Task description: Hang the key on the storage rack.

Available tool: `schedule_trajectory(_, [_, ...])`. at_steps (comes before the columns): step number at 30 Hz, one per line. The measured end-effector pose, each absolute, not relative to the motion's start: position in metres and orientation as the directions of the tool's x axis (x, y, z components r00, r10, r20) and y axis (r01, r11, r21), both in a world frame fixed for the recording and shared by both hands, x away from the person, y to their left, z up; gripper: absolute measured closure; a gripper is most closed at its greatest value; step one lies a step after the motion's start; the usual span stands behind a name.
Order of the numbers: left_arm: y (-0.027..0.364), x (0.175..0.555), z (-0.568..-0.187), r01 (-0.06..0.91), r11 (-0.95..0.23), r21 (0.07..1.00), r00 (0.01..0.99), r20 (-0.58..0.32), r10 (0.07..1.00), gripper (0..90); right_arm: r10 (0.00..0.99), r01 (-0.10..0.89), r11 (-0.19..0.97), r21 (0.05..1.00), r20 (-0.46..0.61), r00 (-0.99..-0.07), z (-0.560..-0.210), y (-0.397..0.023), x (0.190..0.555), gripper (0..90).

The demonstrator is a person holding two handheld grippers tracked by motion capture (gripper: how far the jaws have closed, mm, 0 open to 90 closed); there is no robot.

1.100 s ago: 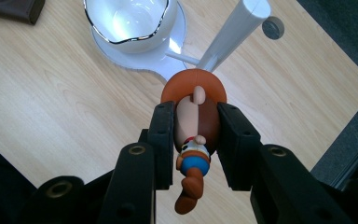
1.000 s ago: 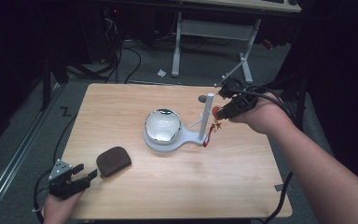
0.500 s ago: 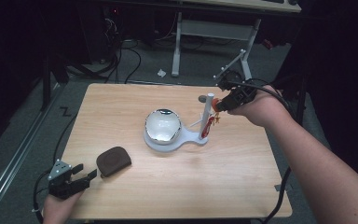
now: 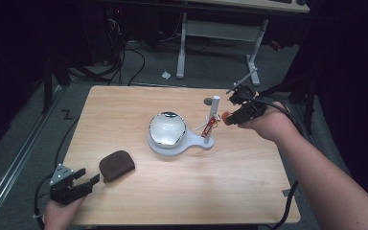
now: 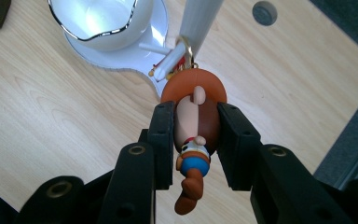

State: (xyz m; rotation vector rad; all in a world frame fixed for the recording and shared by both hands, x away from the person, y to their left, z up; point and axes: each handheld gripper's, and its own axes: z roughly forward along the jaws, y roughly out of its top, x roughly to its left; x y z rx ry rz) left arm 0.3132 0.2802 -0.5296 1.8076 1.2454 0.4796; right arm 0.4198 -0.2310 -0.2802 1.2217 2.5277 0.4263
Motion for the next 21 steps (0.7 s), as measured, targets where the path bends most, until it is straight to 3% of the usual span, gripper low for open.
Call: schedule_trajectory(21, [0.279,0.313,-0.531,0.564,-0.138,0.814,0.427,-0.144,0.893,34.9,0.840,0.736,0.481,0.476,-0.010,-0.542,-0.356,-0.253,0.424,68.1])
